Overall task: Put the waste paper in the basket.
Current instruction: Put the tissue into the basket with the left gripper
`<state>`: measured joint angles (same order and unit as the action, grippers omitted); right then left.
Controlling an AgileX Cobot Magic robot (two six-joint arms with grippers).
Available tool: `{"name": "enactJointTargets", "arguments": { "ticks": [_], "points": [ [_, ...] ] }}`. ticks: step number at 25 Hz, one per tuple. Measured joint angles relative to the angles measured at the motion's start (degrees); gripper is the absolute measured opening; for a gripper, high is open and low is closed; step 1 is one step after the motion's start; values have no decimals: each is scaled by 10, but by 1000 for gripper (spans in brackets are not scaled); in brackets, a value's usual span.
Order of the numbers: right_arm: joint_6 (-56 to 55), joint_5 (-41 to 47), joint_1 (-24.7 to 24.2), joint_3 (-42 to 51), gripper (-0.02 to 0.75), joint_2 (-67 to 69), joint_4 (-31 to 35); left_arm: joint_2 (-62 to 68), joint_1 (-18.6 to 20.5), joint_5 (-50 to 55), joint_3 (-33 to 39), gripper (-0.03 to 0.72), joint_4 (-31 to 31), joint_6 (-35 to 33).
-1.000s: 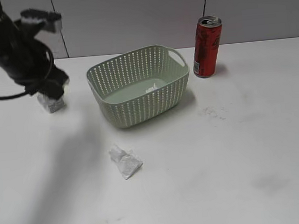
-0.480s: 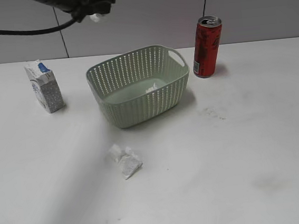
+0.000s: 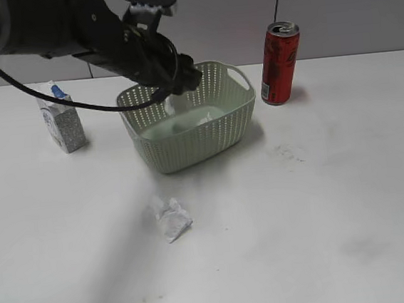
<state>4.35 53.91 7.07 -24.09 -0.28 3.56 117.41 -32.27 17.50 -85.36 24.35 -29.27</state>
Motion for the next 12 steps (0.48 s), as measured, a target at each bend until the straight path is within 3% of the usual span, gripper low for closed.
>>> {"name": "enactJointTargets", "arguments": {
  "ticks": [2,4,12],
  "points": [
    [0,0,0,0,587,0,0,11,0,16,0,594,-1,0],
    [0,0,0,0,587,0,0,12,0,34,0,641,-2,0],
    [0,0,0,0,587,0,-1,-9,6,140,-41,650,-29,0]
  ]
}}
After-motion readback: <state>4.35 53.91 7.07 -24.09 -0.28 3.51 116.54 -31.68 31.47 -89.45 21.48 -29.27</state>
